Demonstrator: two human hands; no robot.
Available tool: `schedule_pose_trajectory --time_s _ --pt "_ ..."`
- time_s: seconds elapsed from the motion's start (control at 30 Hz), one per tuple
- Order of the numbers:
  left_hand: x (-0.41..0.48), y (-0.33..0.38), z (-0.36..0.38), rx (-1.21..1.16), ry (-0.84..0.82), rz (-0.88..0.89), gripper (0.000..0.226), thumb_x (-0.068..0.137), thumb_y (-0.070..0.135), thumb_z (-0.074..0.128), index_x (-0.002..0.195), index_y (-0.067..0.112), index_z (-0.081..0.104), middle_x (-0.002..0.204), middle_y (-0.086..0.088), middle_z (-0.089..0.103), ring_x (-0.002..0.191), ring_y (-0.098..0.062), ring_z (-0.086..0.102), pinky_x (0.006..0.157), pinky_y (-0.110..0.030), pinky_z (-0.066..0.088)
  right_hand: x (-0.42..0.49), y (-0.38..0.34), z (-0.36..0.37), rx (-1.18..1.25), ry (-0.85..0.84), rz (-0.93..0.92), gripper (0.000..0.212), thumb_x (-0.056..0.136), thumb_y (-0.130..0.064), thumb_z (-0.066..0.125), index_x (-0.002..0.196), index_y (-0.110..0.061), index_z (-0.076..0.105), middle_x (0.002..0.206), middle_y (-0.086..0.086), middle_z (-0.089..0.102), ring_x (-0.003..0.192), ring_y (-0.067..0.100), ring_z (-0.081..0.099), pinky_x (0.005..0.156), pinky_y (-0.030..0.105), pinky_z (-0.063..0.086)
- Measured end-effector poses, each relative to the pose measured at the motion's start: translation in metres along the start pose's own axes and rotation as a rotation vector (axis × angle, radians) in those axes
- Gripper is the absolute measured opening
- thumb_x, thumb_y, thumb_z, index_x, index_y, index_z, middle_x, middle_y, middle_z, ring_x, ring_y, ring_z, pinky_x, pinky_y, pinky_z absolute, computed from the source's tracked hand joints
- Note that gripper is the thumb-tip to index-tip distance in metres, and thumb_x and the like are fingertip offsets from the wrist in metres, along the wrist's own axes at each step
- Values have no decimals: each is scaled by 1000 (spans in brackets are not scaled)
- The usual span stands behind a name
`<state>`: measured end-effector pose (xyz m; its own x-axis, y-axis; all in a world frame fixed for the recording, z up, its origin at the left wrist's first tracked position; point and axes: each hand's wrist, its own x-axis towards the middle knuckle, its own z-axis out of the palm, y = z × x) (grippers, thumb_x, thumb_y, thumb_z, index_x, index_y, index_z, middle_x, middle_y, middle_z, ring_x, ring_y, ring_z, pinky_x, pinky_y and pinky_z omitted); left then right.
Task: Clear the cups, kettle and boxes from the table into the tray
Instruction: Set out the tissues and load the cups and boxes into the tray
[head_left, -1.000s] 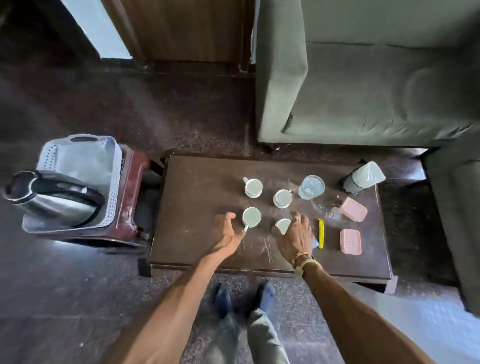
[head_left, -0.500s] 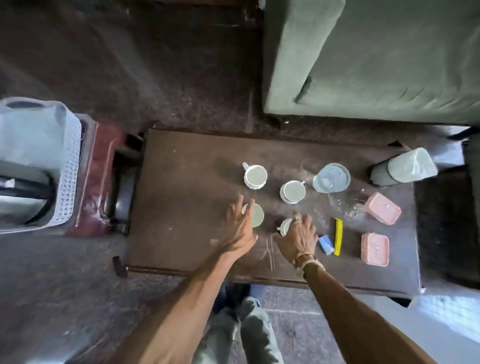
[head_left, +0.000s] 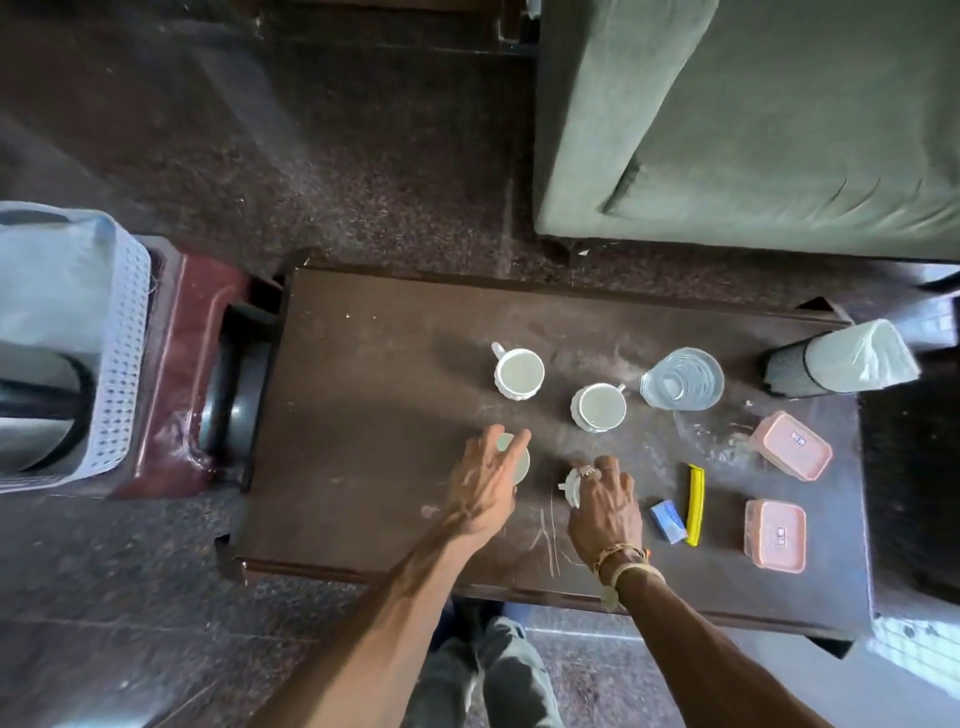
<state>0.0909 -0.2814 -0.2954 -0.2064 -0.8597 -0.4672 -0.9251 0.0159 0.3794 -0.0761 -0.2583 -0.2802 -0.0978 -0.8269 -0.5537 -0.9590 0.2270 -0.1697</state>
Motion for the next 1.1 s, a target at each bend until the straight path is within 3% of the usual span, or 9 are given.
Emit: schedule_pose_trajectory --time_s 0.1,0.3,0.47,0.6,0.77,0.93,1.1 --pt "-19 -5 -22 -62 3 -28 82 85 13 68 153 31 26 153 -1 30 132 -26 39 104 -38 44 -8 -16 -16 73 14 -44 49 81 -9 62 129 -11 52 130 10 46 109 33 49 92 39 46" --pt "-72 -21 -99 -167 147 -134 78 80 25 74 148 31 36 148 4 39 134 -20 41 111 -34 35 -29 -77 -70 152 6 -190 49 78 -6 66 126 -9 57 130 14 47 118 35 46 98 38 41" --pt "-110 -53 -174 4 294 -170 77 75 37 73 144 33 40 135 4 54 129 -23 41 108 -38 37 -38 -154 -122 38 33 -364 59 88 -23 62 142 -9 43 149 14 35 132 35 38 111 38 30" --pt "-129 -83 -231 89 392 -224 74 71 43 71 139 32 44 129 2 58 120 -24 48 104 -37 38 -40 -221 -161 -32 55 -491 66 92 -40 59 146 -10 37 148 11 38 136 33 36 114 39 26" --pt "-140 -139 -289 80 570 -243 67 62 33 74 126 23 58 121 -2 63 111 -26 59 97 -39 47 -45 -308 -190 92 111 -601 66 84 -30 70 141 -8 44 140 15 38 123 35 41 100 39 38" --pt "-136 -213 -353 151 510 -376 61 62 38 72 120 28 56 107 2 67 96 -26 61 82 -36 49 -39 -407 -192 50 133 -677 68 83 -21 70 144 -7 41 142 15 38 125 36 40 104 36 32" --pt "-140 -312 -404 97 582 -364 64 70 42 72 130 27 54 117 0 65 107 -27 59 95 -42 45 -32 -518 -179 26 132 -750 67 84 -21 65 143 -3 40 146 17 38 131 36 37 109 35 27"
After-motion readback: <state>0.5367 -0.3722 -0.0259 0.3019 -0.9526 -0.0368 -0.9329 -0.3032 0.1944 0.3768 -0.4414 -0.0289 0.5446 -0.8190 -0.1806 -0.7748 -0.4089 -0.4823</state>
